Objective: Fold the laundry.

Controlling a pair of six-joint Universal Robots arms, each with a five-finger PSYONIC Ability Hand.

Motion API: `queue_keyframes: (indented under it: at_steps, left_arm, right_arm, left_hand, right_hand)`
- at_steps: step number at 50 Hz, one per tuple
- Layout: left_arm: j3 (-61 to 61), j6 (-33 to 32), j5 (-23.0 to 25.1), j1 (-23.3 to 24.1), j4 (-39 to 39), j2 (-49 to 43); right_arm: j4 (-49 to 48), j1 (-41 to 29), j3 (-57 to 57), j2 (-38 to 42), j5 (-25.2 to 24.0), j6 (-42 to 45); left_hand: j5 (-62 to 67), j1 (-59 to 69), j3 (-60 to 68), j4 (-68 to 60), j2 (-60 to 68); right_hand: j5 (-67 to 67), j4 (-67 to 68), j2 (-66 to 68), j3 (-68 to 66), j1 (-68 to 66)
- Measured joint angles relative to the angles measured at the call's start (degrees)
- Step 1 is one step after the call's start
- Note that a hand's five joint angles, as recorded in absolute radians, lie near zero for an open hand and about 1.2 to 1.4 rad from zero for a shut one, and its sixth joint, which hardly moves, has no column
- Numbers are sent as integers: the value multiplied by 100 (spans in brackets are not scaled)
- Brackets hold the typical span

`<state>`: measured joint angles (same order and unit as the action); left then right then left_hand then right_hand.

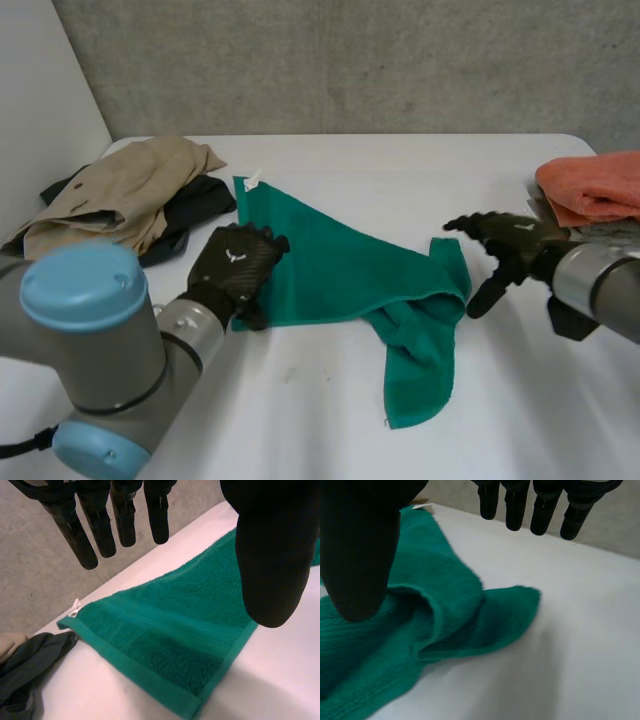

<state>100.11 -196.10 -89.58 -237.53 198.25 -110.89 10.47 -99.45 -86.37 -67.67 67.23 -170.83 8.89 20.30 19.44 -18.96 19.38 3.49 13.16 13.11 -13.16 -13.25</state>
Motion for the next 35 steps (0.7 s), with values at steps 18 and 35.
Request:
queue_keyframes:
  at_steps: [18,35]
  left_arm:
    - [494,200,-160,-168,245,595]
    - [18,2001,-162,-121,316,91]
  right_arm:
    - [-797,-753,651,1119,396,-57]
    - [-901,-1650,1181,-550,428,136]
  left_hand:
    - [-12,0,0,5,0]
    - [-25,0,0,4,-4]
  right_hand:
    - [5338,5406,5443,-5411,-5188]
    - [5353,5528,5489,-5514,-5188]
